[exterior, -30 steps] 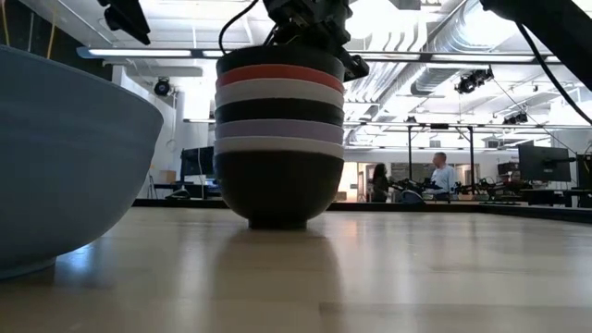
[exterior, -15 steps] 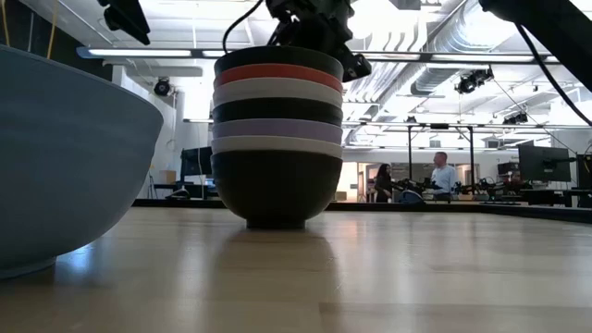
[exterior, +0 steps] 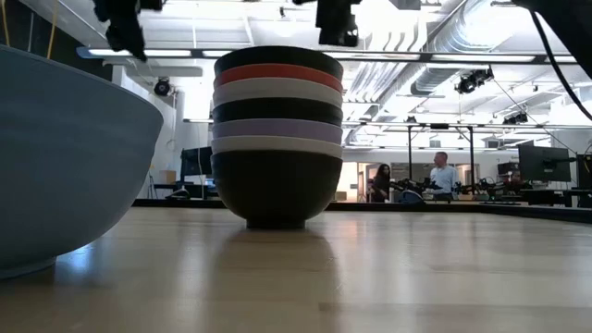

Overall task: Nest bowls inside each other
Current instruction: Stack the pink bowl on top of the black bowl

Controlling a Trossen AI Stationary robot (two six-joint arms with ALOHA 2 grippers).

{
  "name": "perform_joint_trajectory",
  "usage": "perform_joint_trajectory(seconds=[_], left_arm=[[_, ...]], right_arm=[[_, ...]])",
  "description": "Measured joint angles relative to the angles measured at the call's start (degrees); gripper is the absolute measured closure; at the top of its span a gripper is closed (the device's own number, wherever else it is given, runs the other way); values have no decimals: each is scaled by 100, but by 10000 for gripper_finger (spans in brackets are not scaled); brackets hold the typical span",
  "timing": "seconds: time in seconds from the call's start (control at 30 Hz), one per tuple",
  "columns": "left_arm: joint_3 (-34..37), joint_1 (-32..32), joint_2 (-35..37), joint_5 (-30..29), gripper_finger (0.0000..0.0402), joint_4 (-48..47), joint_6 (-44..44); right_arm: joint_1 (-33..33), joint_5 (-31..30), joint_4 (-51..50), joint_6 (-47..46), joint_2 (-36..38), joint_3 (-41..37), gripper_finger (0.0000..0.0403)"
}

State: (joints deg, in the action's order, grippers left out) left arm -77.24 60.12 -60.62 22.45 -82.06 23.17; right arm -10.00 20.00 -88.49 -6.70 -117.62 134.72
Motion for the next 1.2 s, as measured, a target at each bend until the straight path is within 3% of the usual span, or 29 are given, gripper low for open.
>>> perform_joint_trajectory(seconds=[0.27,0.53,0.7,0.9,1.2], left_arm=[[581,-309,-24,-637,198,0,-499],[735,-840,43,-745,198,-368,-949],[945,-1533,160,-788,198,-573,-1343],[1413,-2636,328,-788,198,-597,-2025],[1749,-4184,305,-885,198,-139,-3006]], right_arm=[[-84,-29,218,2026,102,24,283],[-131,121,377,2475,101,24,284],[-77,774,245,3296,106,24,284],[-169,1032,354,3988,138,22,284],[-470,2589,843,4671,700,22,284]])
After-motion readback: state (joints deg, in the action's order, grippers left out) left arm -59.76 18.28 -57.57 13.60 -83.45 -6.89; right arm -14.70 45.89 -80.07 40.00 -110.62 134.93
